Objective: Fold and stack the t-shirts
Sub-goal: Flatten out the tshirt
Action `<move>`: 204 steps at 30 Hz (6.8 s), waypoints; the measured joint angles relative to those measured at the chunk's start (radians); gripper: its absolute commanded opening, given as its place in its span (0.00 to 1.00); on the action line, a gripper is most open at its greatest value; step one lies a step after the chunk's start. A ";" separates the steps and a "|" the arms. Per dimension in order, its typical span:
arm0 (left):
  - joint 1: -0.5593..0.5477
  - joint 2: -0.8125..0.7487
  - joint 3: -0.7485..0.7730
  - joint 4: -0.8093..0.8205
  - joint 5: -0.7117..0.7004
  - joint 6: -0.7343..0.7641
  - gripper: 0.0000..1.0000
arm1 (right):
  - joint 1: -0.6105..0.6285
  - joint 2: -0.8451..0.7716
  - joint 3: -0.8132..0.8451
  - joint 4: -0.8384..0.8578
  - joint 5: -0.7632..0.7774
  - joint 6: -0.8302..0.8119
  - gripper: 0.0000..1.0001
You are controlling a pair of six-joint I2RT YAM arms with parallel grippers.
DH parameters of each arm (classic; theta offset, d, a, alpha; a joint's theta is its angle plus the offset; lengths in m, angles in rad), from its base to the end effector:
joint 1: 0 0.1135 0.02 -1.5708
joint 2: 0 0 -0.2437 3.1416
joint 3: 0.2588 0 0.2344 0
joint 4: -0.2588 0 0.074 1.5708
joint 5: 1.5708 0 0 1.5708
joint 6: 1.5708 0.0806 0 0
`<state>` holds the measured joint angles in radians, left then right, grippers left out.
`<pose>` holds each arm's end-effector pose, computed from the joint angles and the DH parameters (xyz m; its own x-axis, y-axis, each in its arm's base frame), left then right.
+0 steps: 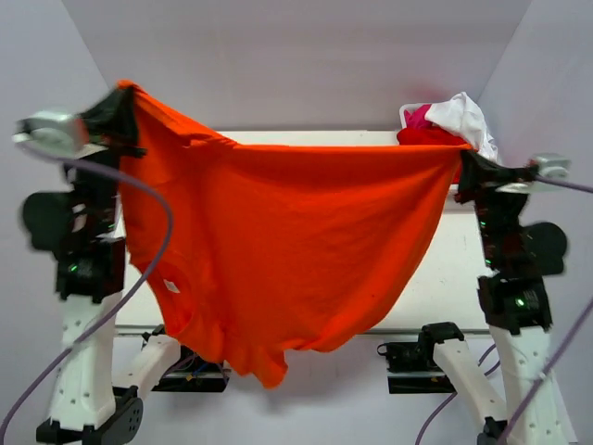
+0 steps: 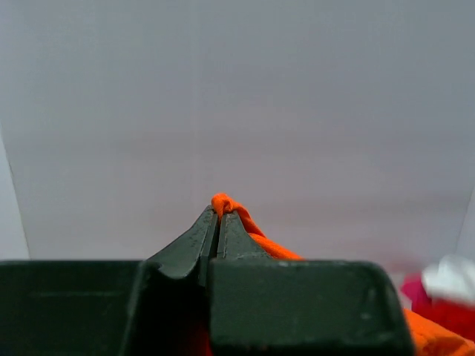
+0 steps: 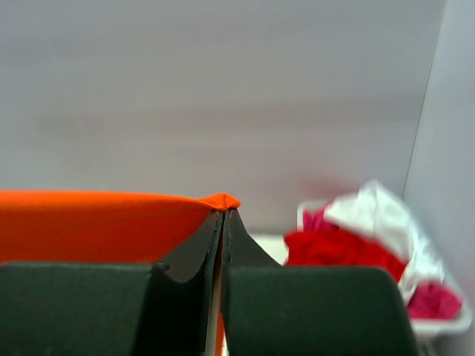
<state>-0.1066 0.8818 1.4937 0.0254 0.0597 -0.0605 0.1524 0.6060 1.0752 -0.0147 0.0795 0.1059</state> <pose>0.1389 -0.0197 0.5728 0.5813 -0.1229 -0.8044 0.1894 0.9818 -0.0131 0.1328 0.0139 0.4760 0.4230 0.1716 -0.8898 -0.1262 0.9835 0.1297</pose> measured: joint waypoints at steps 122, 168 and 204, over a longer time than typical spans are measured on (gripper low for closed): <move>-0.158 0.820 -0.518 -0.587 -0.279 -0.476 0.87 | 0.125 0.703 -0.358 -0.362 0.042 0.251 0.00; -0.157 0.823 -0.510 -0.575 -0.281 -0.463 0.90 | 0.111 0.676 -0.457 -0.410 0.125 0.382 0.50; -0.158 0.811 -0.526 -0.556 -0.288 -0.462 0.90 | 0.113 0.632 -0.494 -0.261 -0.093 0.460 0.00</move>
<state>-0.2642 1.6932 0.9676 -0.5308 -0.2279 -0.5228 0.2657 1.2385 0.5812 -0.2760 -0.0135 0.5655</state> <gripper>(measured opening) 0.894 0.007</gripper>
